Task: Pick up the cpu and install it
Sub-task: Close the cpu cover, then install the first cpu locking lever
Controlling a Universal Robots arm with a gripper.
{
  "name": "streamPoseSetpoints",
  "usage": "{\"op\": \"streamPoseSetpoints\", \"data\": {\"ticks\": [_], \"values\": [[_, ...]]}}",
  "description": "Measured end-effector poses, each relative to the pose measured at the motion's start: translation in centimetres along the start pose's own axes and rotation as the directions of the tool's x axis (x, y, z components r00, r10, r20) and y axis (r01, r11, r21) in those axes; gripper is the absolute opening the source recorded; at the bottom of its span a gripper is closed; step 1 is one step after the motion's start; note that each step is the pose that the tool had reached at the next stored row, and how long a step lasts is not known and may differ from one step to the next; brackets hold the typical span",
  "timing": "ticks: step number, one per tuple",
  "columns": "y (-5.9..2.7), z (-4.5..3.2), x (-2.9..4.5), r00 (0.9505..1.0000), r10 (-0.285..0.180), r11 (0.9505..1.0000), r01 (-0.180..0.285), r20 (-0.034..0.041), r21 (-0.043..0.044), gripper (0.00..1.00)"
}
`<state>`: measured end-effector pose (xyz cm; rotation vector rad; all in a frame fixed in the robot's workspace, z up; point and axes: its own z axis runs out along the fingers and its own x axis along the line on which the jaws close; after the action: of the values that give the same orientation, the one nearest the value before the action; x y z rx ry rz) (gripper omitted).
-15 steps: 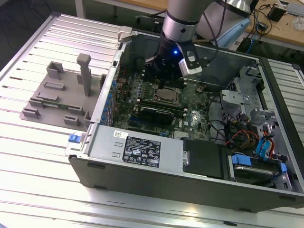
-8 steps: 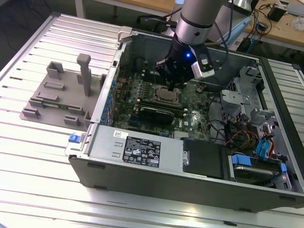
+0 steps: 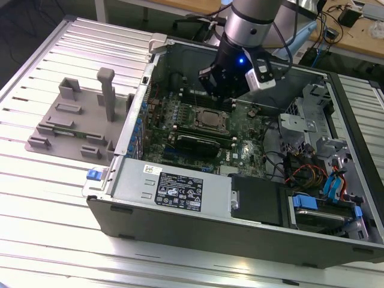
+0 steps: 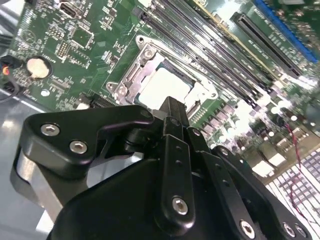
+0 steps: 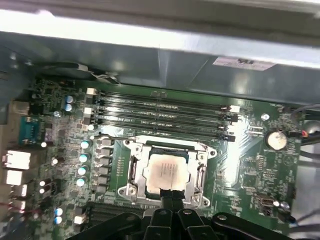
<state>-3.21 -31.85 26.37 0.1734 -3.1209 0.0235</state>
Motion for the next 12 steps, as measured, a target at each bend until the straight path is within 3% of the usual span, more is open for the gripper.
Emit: {"op": "streamPoseSetpoints", "data": {"ticks": [12], "values": [[0.00,-0.32,0.01,1.0000,0.000,1.0000,0.000,-0.0004,0.0035,0.11]]}}
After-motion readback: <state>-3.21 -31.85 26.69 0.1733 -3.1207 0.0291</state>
